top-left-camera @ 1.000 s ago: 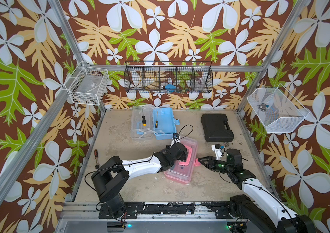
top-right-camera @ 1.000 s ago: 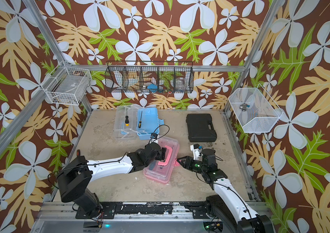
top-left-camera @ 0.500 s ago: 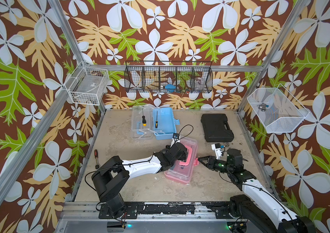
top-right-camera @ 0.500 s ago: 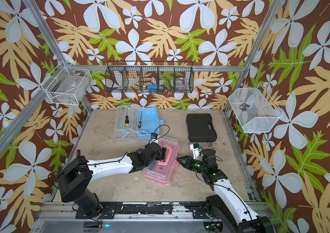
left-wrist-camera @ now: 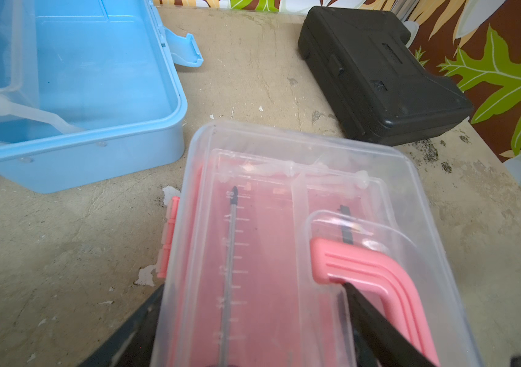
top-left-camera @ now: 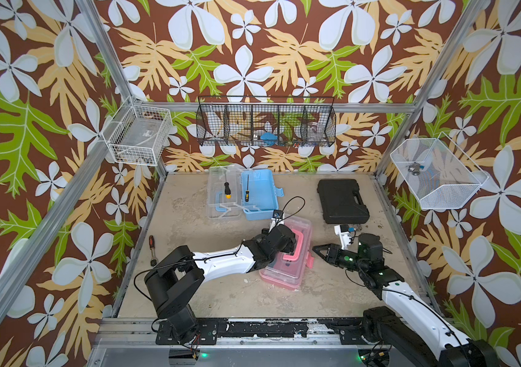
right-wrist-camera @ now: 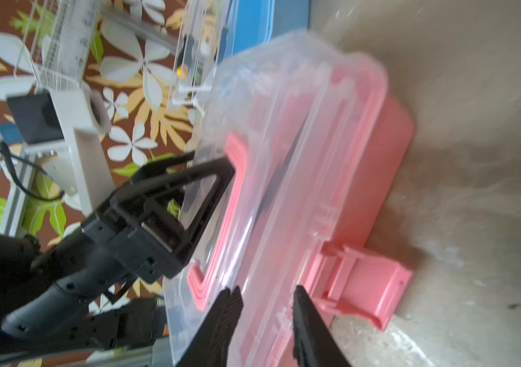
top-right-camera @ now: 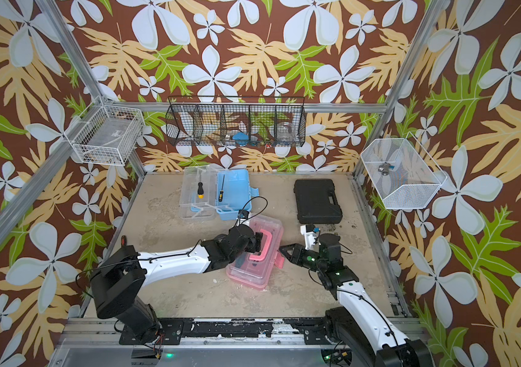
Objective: Close toolboxes
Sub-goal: Fasten the toolbox latch on the toolbox.
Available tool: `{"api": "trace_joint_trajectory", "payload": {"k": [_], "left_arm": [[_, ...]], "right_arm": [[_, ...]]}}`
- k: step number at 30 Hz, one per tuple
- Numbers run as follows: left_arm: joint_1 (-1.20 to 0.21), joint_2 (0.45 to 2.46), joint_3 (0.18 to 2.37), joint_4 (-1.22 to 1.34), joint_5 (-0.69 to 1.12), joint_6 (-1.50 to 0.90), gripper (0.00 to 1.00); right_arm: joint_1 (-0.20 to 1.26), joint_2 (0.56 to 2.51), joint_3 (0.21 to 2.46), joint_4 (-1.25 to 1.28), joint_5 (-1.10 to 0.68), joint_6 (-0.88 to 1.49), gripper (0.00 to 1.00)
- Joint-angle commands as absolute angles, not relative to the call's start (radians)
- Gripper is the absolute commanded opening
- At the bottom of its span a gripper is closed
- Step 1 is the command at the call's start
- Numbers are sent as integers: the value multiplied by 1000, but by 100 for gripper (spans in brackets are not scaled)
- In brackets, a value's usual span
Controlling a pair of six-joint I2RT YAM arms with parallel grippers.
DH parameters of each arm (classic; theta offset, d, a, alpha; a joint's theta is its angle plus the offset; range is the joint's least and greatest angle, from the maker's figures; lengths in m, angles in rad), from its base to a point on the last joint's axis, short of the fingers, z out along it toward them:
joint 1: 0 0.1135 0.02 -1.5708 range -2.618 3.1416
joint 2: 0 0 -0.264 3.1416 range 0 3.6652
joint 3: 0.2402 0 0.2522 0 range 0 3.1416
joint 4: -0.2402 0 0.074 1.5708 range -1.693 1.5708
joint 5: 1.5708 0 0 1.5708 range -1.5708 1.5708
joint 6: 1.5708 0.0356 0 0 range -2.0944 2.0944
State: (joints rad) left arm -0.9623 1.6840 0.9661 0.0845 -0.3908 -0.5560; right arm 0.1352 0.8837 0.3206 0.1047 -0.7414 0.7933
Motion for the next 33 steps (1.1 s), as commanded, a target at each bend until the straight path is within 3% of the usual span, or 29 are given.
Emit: {"api": "trace_joint_trajectory", "payload": {"k": [1,5,19,33], "left_arm": [[-972,1715,934,-140,-139,-618,4],[-971,1720,930,-125,-114,-620,4],[-862,1635,755,36,53,-645,1],[-862,1654,798,-46,-17,-634,0]], "right_arm": [[79,897,244,149,-810,798,45],[77,975,147,352,-867,887,57],[77,1163,29,821,-926,1052,68],[141,1418,-74,1380,-951,1275,67]]}}
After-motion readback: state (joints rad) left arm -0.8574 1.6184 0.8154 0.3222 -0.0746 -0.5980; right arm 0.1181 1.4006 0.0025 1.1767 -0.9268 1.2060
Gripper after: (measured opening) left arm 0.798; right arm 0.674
